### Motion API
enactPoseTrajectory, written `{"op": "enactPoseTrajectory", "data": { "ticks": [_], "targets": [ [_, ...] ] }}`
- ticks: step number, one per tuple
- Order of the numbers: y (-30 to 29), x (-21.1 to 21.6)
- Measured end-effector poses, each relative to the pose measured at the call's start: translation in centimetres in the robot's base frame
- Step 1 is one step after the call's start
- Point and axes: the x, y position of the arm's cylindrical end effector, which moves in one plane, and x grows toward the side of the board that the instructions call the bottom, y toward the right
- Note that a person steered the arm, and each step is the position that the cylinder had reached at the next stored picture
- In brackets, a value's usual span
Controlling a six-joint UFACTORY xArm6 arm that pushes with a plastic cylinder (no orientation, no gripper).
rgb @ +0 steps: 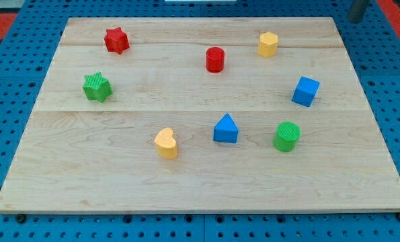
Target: Push yellow hexagon parallel to red star
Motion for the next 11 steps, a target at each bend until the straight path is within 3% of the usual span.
{"op": "enactPoseTrajectory", "data": {
  "ticks": [1,2,3,8,11],
  "targets": [
    [-0.5,0.2],
    [-7.3,4.1],
    [-10.5,5.5],
    [-11.0,5.5],
    [-24.7,9.6]
  ]
}}
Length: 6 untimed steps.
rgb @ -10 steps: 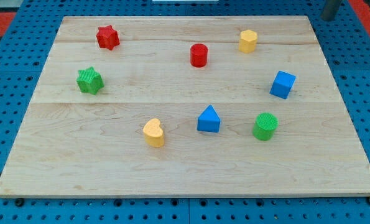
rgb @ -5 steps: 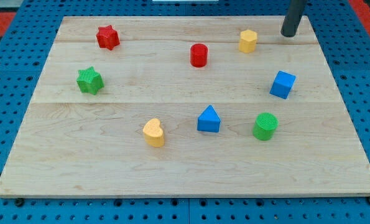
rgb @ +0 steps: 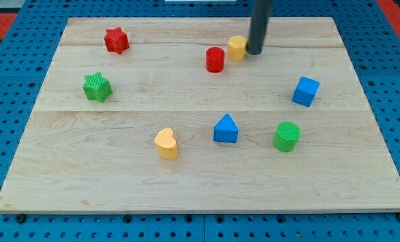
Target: Push yellow hexagon parallel to red star
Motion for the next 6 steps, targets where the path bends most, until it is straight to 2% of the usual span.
{"op": "enactPoseTrajectory", "data": {
  "ticks": [2,3,4,5,6],
  "targets": [
    [-3.0,-1.0],
    [-3.0,-3.2],
    [-6.9,-3.4],
    [-14.0,-1.0],
    [-18.2,0.8]
  ]
}}
